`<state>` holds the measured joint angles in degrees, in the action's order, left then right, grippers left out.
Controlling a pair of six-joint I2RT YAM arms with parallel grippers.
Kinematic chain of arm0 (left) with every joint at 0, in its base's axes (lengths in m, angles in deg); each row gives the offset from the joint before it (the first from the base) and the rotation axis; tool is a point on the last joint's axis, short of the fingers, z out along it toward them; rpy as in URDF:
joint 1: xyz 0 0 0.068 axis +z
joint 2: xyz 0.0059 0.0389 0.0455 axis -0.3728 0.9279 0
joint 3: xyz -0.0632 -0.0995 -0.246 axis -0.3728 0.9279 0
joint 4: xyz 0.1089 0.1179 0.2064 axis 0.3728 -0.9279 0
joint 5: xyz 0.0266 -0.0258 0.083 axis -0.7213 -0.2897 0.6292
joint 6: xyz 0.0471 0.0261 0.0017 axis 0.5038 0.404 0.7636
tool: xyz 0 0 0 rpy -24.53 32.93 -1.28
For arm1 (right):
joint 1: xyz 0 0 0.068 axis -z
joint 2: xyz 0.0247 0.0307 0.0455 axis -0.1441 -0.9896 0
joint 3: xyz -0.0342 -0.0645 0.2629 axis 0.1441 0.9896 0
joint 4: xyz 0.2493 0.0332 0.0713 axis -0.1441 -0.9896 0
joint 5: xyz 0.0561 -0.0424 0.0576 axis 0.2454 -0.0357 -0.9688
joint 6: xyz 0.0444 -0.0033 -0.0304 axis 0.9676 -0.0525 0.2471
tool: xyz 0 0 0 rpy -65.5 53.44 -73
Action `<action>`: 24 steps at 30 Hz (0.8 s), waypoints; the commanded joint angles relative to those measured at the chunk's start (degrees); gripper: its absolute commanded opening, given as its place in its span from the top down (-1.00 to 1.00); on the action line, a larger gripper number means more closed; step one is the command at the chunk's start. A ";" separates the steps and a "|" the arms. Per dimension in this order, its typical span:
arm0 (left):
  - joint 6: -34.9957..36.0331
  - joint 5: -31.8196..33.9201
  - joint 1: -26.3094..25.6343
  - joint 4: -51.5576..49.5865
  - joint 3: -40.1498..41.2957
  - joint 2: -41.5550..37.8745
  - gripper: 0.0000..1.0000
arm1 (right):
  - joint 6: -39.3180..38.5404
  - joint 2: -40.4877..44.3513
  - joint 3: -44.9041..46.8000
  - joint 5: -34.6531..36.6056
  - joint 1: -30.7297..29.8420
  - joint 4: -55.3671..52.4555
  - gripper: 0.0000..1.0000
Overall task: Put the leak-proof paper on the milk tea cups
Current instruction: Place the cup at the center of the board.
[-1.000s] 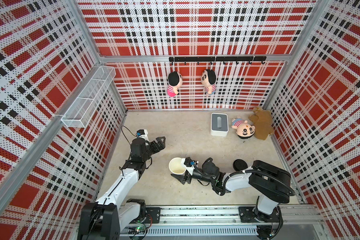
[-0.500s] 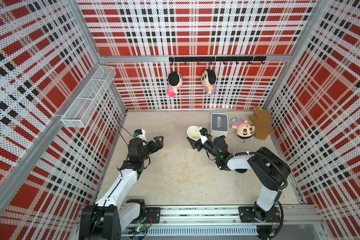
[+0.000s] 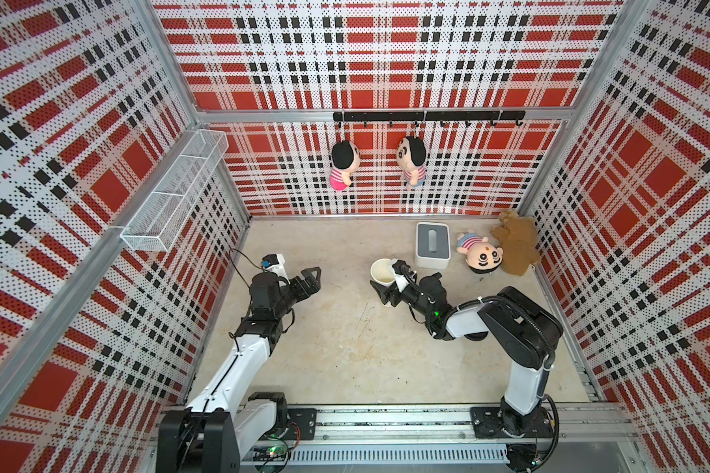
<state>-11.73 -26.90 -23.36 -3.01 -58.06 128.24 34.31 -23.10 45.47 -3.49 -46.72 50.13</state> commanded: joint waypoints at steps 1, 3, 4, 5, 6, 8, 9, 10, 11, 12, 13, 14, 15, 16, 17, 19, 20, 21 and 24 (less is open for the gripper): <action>1.05 0.20 0.66 -1.22 -0.89 -2.04 -1.00 | -0.03 0.35 0.91 -0.02 0.38 1.57 -0.78; 1.05 0.29 1.07 -1.64 -1.20 -2.79 -0.98 | -0.10 1.17 1.11 0.07 0.38 0.33 -0.87; 1.14 0.28 1.20 -1.95 -1.33 -3.14 -0.97 | -0.08 1.64 1.49 0.20 0.38 0.13 -0.91; 1.21 0.22 1.40 -2.25 -1.43 -3.40 -0.97 | -0.01 2.15 1.82 0.33 0.38 -0.01 -0.96; 1.23 0.08 1.52 -2.49 -1.51 -3.58 -0.97 | -0.07 2.65 2.08 0.58 0.38 -0.18 -1.00; 1.29 -0.12 1.81 -2.96 -1.55 -4.01 -0.97 | -0.11 4.20 2.65 0.71 0.38 -1.53 -1.00; 1.31 -0.30 1.98 -3.07 -1.52 -4.20 -0.97 | -0.10 5.02 2.77 0.76 0.38 -2.31 -1.00; 1.32 -0.47 2.08 -3.12 -1.51 -4.39 -0.97 | -0.03 6.00 2.97 0.69 0.38 -3.48 -1.00; 1.24 -0.49 2.15 -3.12 -1.47 -4.59 -0.97 | 0.02 6.85 3.29 0.64 0.38 -4.58 -1.00; 1.23 -0.49 2.22 -3.07 -1.47 -4.75 -0.97 | 0.17 7.53 3.71 0.69 0.38 -5.14 -1.00; 1.14 -0.54 2.27 -3.00 -1.47 -4.77 -0.97 | 0.41 8.14 4.42 0.60 0.38 -5.48 -1.00; 1.14 -0.58 2.31 -2.99 -1.51 -4.86 -0.97 | 0.52 8.61 5.09 0.71 0.38 -5.64 -1.00; 1.14 -0.58 2.35 -2.92 -1.64 -4.79 -0.97 | 0.66 8.86 5.65 0.92 0.38 -5.81 -1.00; 1.14 -0.71 2.44 -2.83 -1.77 -4.65 -0.97 | 0.87 9.25 6.23 1.34 0.38 -6.08 -1.00; 1.05 -0.92 2.44 -2.73 -1.95 -4.50 -0.97 | 1.06 9.62 6.83 1.69 0.38 -6.42 -1.00; 0.97 -1.40 2.44 -2.39 -2.26 -4.02 -0.97 | 1.44 10.56 7.94 1.83 0.38 -7.54 -1.00; 0.94 -1.54 2.31 -2.29 -2.45 -3.88 -0.97 | 1.79 11.23 8.31 1.67 0.38 -8.62 -1.00; 0.93 -1.70 2.30 -2.28 -2.55 -3.74 -0.97 | 1.91 11.97 8.75 1.37 0.38 -9.72 -1.00; 1.05 -1.81 2.51 -1.87 -2.57 -3.37 -0.97 | 3.61 14.92 10.41 0.21 0.38 -13.77 -1.00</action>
<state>-11.49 -27.75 -21.31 -5.61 -58.87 124.66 36.48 -11.54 54.80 -2.51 -46.72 39.96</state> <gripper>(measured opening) 0.984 0.998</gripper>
